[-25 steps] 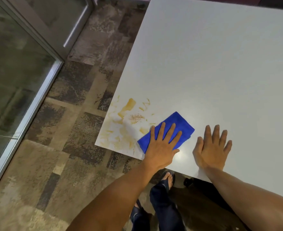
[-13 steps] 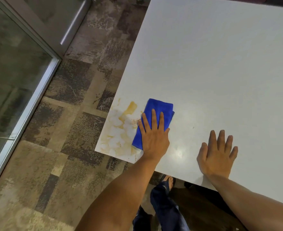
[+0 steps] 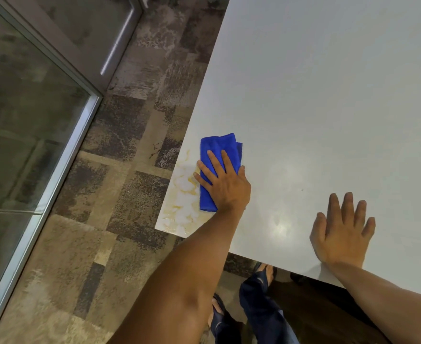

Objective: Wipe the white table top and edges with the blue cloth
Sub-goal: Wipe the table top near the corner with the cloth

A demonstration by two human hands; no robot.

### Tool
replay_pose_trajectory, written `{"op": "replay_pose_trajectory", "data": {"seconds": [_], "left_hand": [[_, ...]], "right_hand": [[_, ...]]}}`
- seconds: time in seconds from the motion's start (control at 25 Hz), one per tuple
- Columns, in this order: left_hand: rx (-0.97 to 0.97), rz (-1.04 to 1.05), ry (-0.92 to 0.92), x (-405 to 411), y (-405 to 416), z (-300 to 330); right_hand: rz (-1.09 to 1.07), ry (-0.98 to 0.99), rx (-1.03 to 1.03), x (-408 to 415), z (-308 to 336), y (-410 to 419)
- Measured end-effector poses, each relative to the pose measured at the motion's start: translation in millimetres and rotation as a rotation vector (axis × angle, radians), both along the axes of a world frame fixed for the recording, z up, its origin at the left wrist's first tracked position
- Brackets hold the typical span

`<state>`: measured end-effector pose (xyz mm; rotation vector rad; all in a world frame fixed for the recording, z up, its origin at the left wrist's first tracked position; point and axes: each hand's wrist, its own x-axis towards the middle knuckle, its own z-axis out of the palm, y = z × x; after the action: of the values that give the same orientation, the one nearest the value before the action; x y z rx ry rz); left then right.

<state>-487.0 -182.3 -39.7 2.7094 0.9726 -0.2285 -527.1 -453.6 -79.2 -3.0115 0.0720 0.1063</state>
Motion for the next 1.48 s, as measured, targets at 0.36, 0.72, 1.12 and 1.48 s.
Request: {"op": "replay_pose_trajectory", "data": {"seconds": [0.36,0.72,1.12,1.48], "left_hand": [[0.194,-0.658,-0.163,3.3,67.5,18.8],[0.252,-0.743,-0.048,10.2,101.6,1.7],[0.297,-0.439,0.281,21.5,98.0,29.2],[0.294,-0.265,0.330,-41.1,96.3,44.9]], "right_hand": [[-0.004,0.025,0.029,-0.9,6.4,5.2],[-0.003,0.011,0.025,-0.9,7.1,4.2],[0.000,-0.008,0.019,0.5,1.2,2.2],[0.006,0.008,0.035,1.4,4.7,3.1]]}}
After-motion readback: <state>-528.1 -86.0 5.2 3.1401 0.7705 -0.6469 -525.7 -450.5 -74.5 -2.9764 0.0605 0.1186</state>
